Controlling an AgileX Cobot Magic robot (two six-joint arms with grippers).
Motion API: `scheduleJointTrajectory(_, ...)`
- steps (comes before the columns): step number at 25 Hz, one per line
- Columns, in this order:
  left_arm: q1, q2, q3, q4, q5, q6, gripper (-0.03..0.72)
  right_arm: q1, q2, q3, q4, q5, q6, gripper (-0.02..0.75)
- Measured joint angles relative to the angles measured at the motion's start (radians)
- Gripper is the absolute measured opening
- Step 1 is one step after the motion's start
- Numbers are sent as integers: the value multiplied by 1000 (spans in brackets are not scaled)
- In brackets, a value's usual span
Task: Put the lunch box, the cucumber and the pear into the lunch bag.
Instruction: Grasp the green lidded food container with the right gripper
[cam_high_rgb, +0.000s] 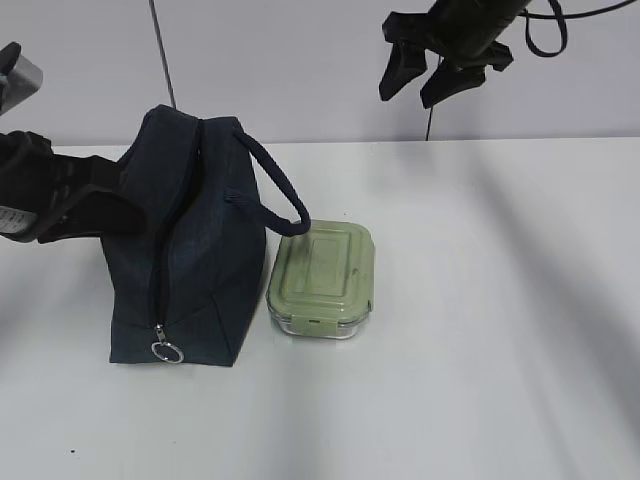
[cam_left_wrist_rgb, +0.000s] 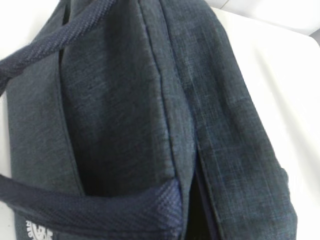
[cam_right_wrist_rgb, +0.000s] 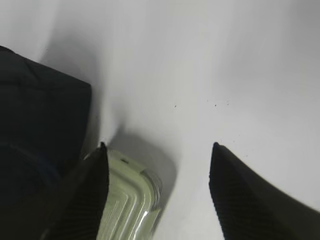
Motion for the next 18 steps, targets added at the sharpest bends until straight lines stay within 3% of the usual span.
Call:
scheduleJointTrajectory(10,0,0,0,0,3,1,-19,-43,-112,369,188,-12,-190,492)
scheduleJointTrajectory(18,0,0,0,0,5,1,-19,-46,-150,664,426,-36,-410,491)
